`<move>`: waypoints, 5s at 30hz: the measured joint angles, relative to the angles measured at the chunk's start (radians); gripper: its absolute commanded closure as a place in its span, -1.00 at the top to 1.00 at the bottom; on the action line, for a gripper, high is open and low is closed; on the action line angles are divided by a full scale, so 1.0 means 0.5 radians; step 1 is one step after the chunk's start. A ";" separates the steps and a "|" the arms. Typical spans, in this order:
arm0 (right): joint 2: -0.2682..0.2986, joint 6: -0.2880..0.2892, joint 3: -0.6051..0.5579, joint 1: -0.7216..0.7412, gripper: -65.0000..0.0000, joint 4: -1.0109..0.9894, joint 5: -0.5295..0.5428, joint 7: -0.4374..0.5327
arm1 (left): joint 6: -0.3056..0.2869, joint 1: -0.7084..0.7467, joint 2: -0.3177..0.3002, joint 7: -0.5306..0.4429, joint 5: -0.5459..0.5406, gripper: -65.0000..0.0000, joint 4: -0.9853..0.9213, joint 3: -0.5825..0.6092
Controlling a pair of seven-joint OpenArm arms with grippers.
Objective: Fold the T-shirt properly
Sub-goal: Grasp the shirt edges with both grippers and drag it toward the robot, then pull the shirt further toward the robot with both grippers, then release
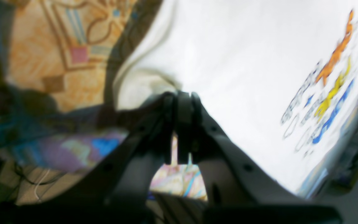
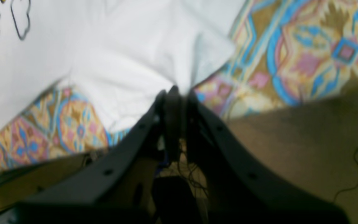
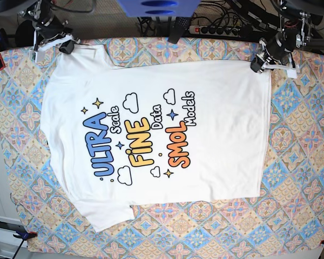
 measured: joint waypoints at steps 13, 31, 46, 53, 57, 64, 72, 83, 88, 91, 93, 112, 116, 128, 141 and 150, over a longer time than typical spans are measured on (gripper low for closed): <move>-0.013 0.352 0.089 -0.423 -0.99 0.198 0.016 0.021 | 0.000 0.272 -0.017 -0.009 0.079 -1.00 0.169 -0.002; -0.056 0.595 0.278 -0.430 -0.99 0.317 -0.012 -0.025 | -0.001 0.323 -0.050 -0.010 0.085 -1.00 0.489 -0.112; -0.056 0.602 0.239 0.462 -0.99 0.259 -0.007 -0.289 | 0.027 -0.253 0.001 0.015 0.114 -1.00 0.356 0.004; -0.056 0.586 0.172 0.769 -0.98 -0.054 -0.272 -0.363 | 0.010 -0.551 0.063 0.005 0.095 -1.00 -0.010 0.099; -0.070 0.601 0.069 0.917 -0.98 -0.183 -0.239 -0.321 | 0.027 -0.694 0.091 0.016 0.113 -1.00 -0.211 0.147; -0.055 0.590 0.054 0.995 -0.61 -0.248 -0.266 -0.333 | 0.014 -0.799 0.096 0.015 0.095 -0.54 -0.318 0.214; -0.054 0.592 0.101 0.906 -0.26 -0.146 -0.246 -0.349 | 0.018 -0.675 0.102 0.011 0.079 0.29 -0.258 0.050; -0.045 0.597 0.296 0.597 -0.26 0.192 -0.240 -0.347 | 0.020 -0.280 0.095 0.001 0.087 0.24 0.074 -0.102; -0.049 0.593 0.294 0.557 -0.26 0.191 -0.243 -0.336 | 0.028 -0.269 0.100 0.006 0.095 0.23 -0.024 -0.091; -0.052 0.597 0.291 0.522 -0.26 0.192 -0.236 -0.346 | 0.008 -0.261 0.100 0.005 0.092 0.23 -0.058 -0.091; -0.055 0.598 0.291 0.511 -0.26 0.175 -0.238 -0.355 | 0.007 -0.261 0.100 -0.003 0.079 0.23 -0.088 -0.092; -0.122 0.591 0.523 0.457 -0.25 -0.142 -0.234 -0.339 | -0.021 -0.558 0.107 -0.055 0.071 -1.00 -0.372 0.187; -0.126 0.587 0.535 0.462 -0.13 -0.249 -0.246 -0.348 | -0.023 -0.535 0.098 -0.063 0.063 -1.00 -0.370 0.186; -0.110 0.613 0.569 0.635 0.23 -0.575 -0.196 -0.271 | -0.068 -0.445 0.028 -0.027 0.013 -1.00 -0.362 0.186; 0.016 0.684 0.658 0.928 0.23 -0.955 -0.104 -0.251 | -0.075 -0.428 0.007 -0.016 0.009 -1.00 -0.359 0.187; 0.045 0.620 0.680 0.900 -0.93 -0.975 -0.170 -0.237 | -0.081 -0.395 0.006 -0.039 0.005 -1.00 -0.352 0.186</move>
